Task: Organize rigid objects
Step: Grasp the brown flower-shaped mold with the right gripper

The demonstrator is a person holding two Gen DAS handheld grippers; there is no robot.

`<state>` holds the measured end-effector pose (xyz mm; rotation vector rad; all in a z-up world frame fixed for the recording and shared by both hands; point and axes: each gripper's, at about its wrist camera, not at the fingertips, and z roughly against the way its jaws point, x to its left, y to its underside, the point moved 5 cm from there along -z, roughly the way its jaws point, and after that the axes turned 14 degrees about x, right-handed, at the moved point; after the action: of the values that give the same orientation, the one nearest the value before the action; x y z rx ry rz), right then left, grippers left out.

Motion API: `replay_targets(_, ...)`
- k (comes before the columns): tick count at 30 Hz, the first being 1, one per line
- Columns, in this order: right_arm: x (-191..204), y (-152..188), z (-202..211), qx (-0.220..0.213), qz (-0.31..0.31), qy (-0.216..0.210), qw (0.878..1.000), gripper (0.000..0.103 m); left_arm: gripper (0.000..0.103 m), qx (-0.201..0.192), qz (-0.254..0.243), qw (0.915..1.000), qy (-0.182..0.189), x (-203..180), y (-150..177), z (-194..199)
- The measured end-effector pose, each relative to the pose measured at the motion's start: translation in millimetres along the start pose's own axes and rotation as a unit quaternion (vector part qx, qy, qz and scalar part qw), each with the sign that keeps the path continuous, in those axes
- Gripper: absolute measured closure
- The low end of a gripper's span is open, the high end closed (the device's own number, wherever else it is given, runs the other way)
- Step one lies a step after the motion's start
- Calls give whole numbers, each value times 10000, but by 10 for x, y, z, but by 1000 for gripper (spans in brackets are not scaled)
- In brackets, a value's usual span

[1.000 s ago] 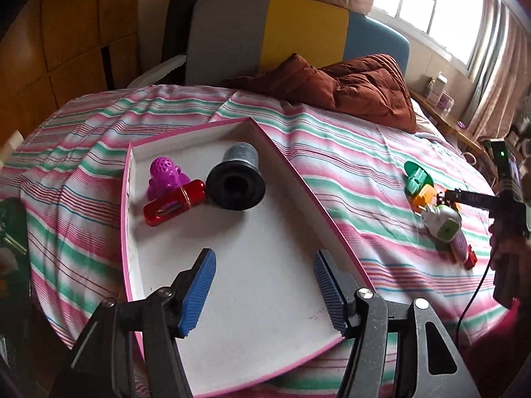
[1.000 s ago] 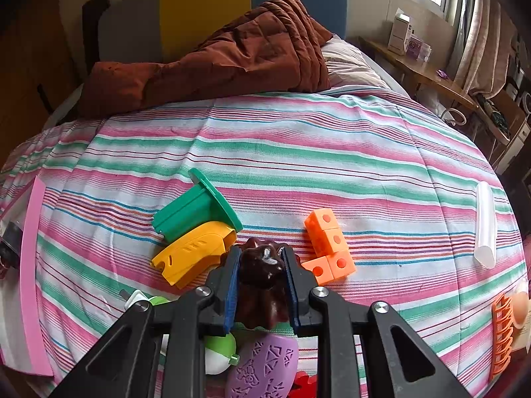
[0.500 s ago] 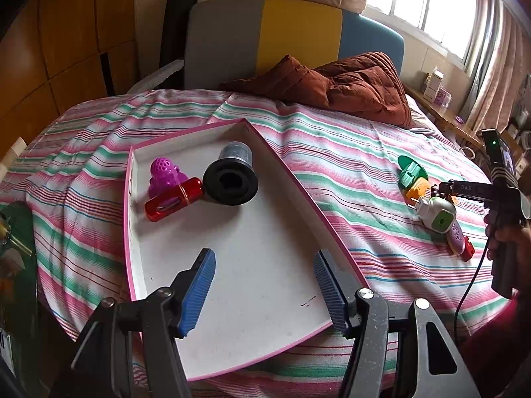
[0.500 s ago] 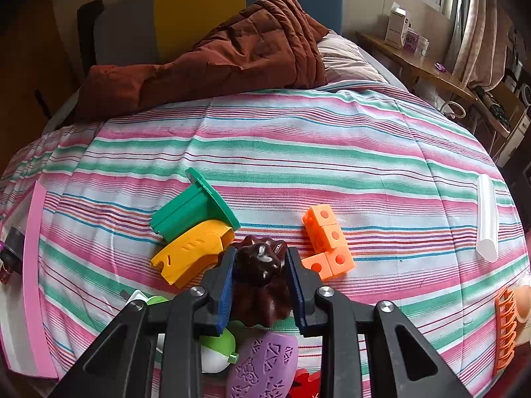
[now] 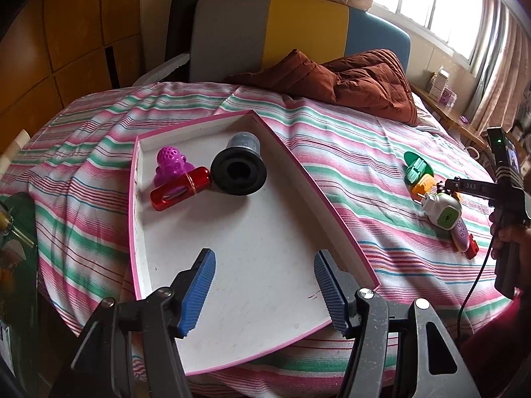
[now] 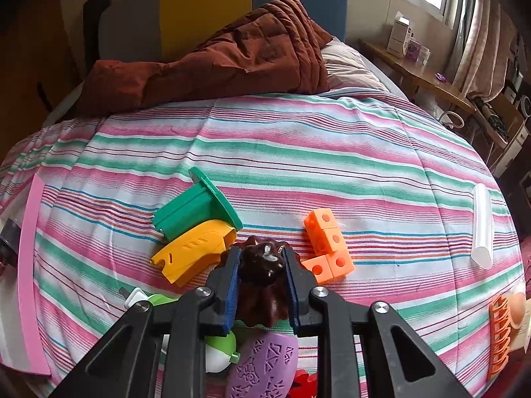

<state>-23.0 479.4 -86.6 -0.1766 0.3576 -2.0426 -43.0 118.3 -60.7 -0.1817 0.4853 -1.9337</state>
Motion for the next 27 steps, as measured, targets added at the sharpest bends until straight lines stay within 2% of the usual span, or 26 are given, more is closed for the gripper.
replay_targets(18, -17, -10, 63, -91, -51, -68, 9999, 80, 40, 74, 86, 9999, -58, 83, 61, -17)
replay_targets(27, -144, -43, 187, -308, -376, -352, 9982, 80, 40, 77, 137, 9998, -94, 139, 79, -14)
